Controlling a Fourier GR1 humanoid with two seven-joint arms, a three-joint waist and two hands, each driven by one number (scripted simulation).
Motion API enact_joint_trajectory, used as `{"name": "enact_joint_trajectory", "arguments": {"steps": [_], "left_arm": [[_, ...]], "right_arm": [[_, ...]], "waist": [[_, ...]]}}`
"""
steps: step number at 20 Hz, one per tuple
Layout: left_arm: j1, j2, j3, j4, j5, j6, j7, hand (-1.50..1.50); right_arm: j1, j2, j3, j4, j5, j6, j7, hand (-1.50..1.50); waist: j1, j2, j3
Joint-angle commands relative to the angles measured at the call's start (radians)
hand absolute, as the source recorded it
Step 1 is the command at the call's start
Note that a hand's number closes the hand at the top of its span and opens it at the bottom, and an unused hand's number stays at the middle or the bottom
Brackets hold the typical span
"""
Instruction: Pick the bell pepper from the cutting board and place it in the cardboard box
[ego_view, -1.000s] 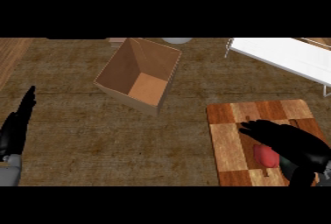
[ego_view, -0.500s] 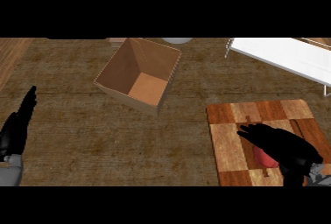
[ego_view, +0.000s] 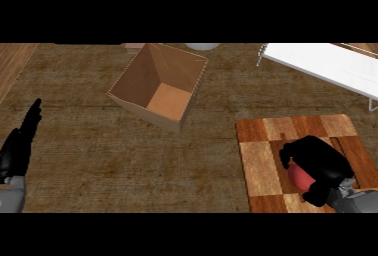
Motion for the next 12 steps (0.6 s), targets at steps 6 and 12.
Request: {"name": "enact_joint_trajectory", "arguments": {"steps": [6, 12], "left_arm": [[-0.050, 0.007, -0.004, -0.016, -0.013, -0.021, 0.009, 0.00], [-0.008, -0.039, -0.017, -0.001, -0.040, 0.017, -0.010, 0.00]], "right_arm": [[-0.341, 0.136, -0.139, 0.374, -0.095, -0.067, -0.115, 1.50], [-0.539, 0.108, -0.257, 0.601, -0.090, -0.242, -0.201, 1.50]], "waist": [[0.044, 0.017, 0.007], [0.028, 0.011, 0.006]]}}
